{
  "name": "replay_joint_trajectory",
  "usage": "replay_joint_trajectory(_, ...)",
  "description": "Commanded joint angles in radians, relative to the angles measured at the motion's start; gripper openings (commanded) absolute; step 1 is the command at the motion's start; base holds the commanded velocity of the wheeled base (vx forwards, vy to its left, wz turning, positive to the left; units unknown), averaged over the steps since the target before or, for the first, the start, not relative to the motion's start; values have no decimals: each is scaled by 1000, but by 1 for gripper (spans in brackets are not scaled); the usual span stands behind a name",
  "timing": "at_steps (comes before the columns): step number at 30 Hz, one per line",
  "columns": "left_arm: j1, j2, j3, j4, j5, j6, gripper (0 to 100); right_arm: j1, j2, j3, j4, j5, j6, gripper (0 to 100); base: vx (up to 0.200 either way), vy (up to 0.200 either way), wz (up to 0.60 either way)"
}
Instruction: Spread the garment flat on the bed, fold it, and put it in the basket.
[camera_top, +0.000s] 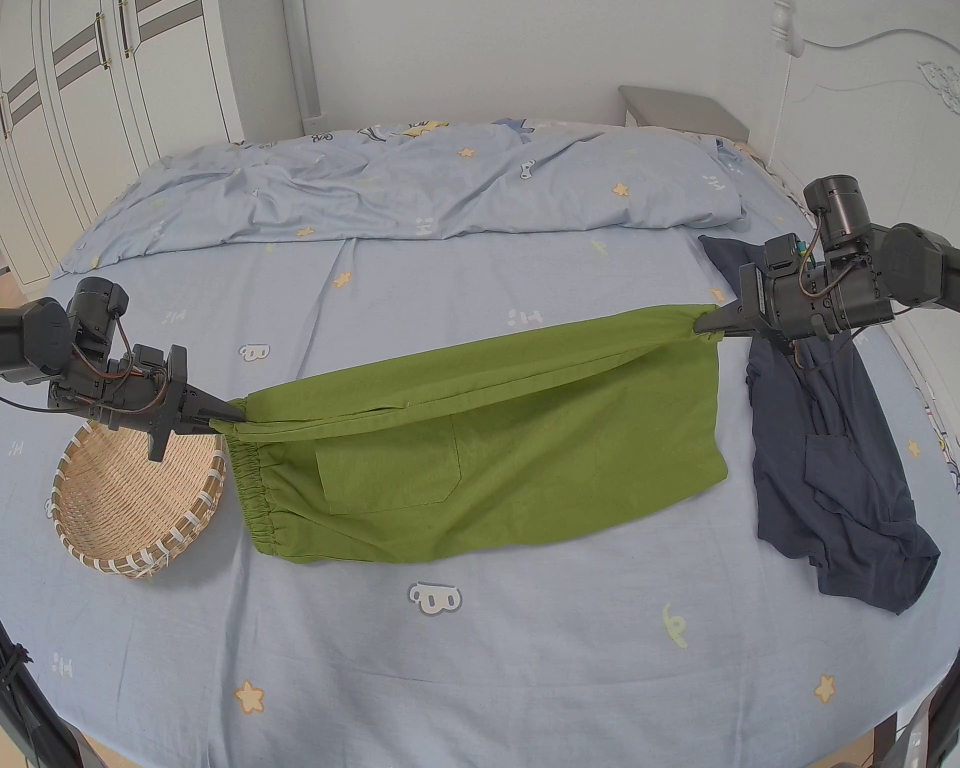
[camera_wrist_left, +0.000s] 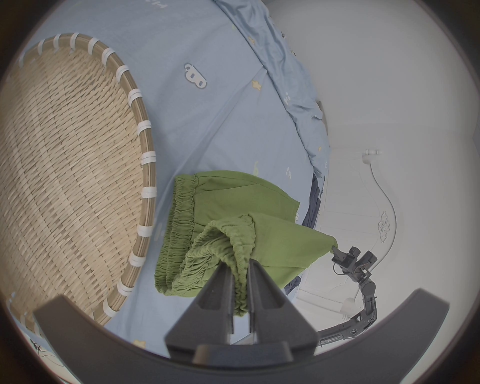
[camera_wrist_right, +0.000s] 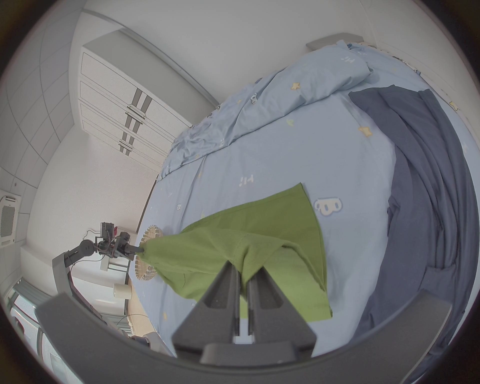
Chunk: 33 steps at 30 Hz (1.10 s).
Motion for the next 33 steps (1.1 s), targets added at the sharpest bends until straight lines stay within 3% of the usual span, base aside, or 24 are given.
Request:
replay_joint_trajectory(1, -3, 32, -23, 0, 0, 2, 0, -12, 74, -60, -8, -1, 7, 0, 0, 0, 0)
replay_joint_trajectory(26, -9, 128, -110, 2, 4, -12, 0, -4, 228, -169, -105, 4, 23, 0, 0, 0, 0)
replay_joint_trajectory(27, -9, 128, -109, 2, 4, -12, 100, -1, 234, -177, -105, 4, 23, 0, 0, 0, 0)
replay_joint_trajectory(31, -6, 126, -110, 2, 4, -12, 100, 11, 252, -198, -103, 4, 23, 0, 0, 0, 0)
replay_joint_trajectory(32, -6, 126, -110, 0, 4, -12, 100, 17, 258, -203, -105, 4, 23, 100, 0, 0, 0)
replay_joint_trajectory(33, -7, 126, -110, 0, 4, -12, 100, 23, 265, -208, -103, 2, 23, 100, 0, 0, 0)
